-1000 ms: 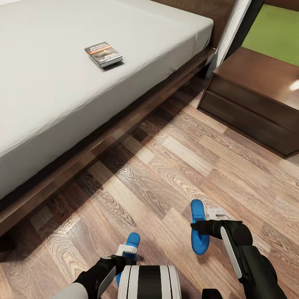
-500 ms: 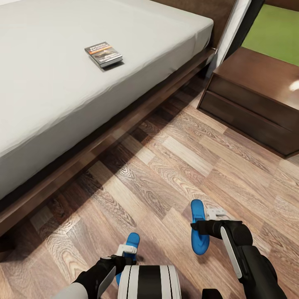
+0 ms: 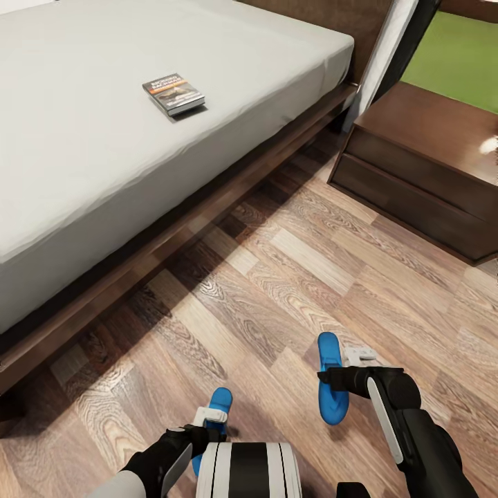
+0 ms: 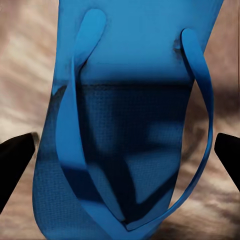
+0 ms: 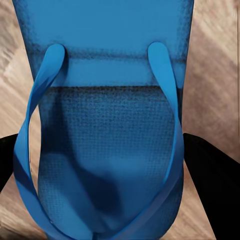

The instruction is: In the bedroom, move the book from the bed onto either nightstand, and place the two sandals side by side next to the bed.

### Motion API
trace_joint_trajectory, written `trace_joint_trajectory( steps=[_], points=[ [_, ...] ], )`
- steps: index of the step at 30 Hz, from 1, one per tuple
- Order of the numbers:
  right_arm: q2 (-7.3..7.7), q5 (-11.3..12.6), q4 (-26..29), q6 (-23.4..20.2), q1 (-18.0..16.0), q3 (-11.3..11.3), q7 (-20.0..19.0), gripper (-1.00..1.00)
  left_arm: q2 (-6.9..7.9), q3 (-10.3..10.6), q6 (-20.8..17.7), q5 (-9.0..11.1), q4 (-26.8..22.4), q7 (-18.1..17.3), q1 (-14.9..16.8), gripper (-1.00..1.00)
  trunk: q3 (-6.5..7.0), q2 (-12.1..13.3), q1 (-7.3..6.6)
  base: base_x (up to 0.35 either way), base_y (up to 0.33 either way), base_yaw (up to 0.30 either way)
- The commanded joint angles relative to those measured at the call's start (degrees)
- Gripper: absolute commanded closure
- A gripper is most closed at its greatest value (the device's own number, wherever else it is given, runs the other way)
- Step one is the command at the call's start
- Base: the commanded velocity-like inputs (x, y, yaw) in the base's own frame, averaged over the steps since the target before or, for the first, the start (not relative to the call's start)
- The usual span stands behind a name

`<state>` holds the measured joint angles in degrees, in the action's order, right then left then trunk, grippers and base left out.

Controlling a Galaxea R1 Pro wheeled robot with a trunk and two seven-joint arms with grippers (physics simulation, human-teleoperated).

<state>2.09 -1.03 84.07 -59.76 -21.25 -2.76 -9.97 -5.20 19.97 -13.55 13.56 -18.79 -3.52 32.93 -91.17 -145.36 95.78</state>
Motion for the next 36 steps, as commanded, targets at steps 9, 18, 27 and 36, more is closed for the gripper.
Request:
trace_joint_trajectory(
  steps=[9,18,27,36],
  points=[
    [-0.01,-0.12,0.04,-0.24,-0.02,-0.05,-0.23,1.0,0.22,0.34,-0.32,0.59,-0.02,0.0,0.0,1.0,1.97,0.11,-0.24,0.0,0.0,0.0],
    [0.0,-0.12,0.04,-0.24,-0.02,-0.01,-0.23,1.0,0.33,0.39,-0.26,0.59,-0.01,0.05,-0.01,1.0,3.96,0.23,-0.47,0.0,0.0,0.0],
    [-0.02,-0.12,0.04,-0.24,-0.02,0.03,-0.23,1.0,0.43,0.48,0.57,0.59,0.03,0.16,0.02,1.0,5.96,0.35,-0.7,0.0,0.0,0.0],
    [-0.01,-0.13,0.04,-0.24,-0.02,0.04,-0.23,1.0,1.21,0.35,1.4,0.59,-0.16,0.4,0.28,1.0,7.95,0.47,-0.93,0.0,0.0,0.0]
  ],
)
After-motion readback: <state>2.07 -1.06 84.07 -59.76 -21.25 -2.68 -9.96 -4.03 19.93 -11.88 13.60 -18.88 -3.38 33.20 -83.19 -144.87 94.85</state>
